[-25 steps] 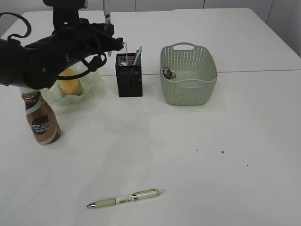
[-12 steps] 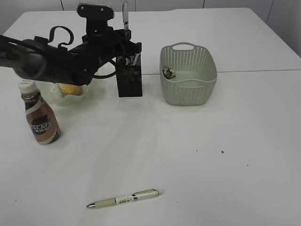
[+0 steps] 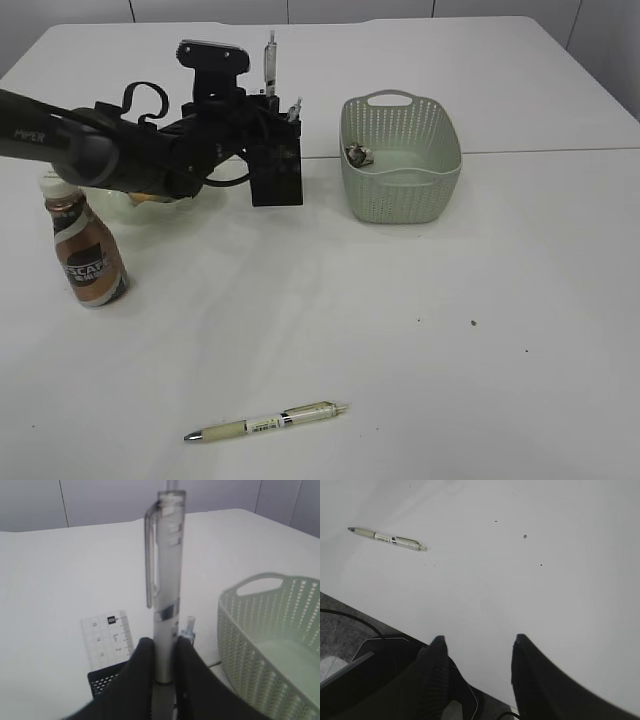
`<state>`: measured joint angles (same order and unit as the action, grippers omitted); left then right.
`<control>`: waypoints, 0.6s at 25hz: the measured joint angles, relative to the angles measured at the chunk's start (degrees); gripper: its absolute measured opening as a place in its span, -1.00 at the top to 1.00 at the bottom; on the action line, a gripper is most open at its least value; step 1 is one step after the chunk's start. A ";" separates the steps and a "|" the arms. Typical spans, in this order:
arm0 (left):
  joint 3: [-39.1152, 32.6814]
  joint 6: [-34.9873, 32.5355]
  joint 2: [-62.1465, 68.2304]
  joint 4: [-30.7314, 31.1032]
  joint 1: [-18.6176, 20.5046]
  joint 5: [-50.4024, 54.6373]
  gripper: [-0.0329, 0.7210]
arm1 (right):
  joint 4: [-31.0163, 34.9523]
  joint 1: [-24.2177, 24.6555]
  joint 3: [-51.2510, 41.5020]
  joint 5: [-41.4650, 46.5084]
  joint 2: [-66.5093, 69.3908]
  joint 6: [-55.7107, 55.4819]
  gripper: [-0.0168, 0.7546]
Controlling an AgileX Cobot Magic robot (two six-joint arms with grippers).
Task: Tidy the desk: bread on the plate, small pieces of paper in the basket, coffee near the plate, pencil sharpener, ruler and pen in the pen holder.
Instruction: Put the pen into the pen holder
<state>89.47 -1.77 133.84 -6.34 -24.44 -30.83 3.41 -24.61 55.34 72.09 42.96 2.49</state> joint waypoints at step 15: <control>0.00 0.00 0.12 1.53 0.13 2.77 -0.17 | 0.00 0.00 0.00 0.00 0.00 0.00 0.15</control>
<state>89.47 -1.77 133.96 -4.82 -24.31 -28.06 3.41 -24.61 55.34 72.09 42.96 2.49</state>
